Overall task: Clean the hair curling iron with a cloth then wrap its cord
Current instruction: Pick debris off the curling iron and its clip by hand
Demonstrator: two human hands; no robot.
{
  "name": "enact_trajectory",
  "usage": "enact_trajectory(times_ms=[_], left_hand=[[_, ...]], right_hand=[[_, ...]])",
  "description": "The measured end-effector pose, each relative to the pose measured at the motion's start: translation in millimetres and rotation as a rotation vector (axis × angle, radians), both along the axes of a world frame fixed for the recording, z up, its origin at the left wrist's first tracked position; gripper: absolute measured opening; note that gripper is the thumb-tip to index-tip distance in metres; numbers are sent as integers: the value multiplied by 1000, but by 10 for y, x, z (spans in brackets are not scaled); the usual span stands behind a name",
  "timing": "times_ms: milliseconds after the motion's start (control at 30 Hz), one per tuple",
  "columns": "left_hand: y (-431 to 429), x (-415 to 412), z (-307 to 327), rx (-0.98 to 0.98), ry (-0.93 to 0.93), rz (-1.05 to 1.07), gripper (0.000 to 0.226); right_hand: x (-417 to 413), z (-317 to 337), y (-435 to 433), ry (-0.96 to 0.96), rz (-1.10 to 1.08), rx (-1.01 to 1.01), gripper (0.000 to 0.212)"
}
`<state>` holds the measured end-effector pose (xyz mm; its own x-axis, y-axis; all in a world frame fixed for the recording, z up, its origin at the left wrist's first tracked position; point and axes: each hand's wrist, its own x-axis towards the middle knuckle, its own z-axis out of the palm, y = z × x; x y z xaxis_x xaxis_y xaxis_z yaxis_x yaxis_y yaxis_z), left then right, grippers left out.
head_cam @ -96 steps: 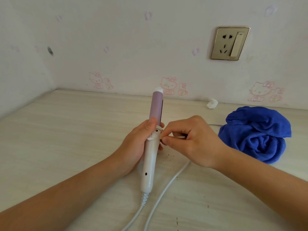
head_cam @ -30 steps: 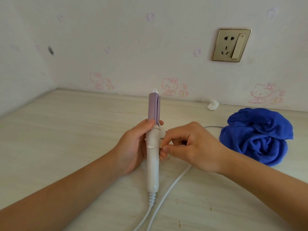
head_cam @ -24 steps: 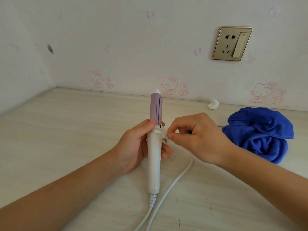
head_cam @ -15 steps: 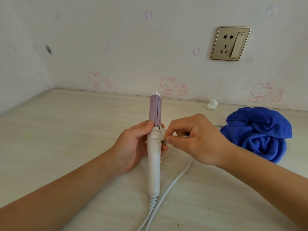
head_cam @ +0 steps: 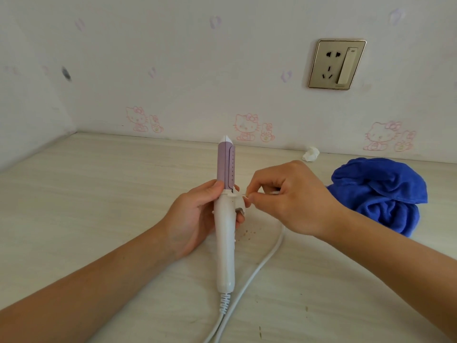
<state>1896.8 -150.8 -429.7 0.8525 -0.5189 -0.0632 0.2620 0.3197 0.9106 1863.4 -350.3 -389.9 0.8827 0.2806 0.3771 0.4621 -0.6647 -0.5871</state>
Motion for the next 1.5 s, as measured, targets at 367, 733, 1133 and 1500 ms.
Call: enact_trajectory(times_ms=[367, 733, 1133, 1500], left_hand=[[5, -2, 0, -9, 15, 9, 42], [5, -5, 1, 4, 3, -10, 43], [18, -5, -12, 3, -5, -38, 42], [13, -8, -7, -16, 7, -35, 46]], right_hand=[[-2, 24, -29, 28, 49, 5, 17], [1, -36, 18, 20, 16, 95, 17], [3, -50, -17, 59, 64, 148, 15], [18, -48, -60, 54, 82, 209, 14]])
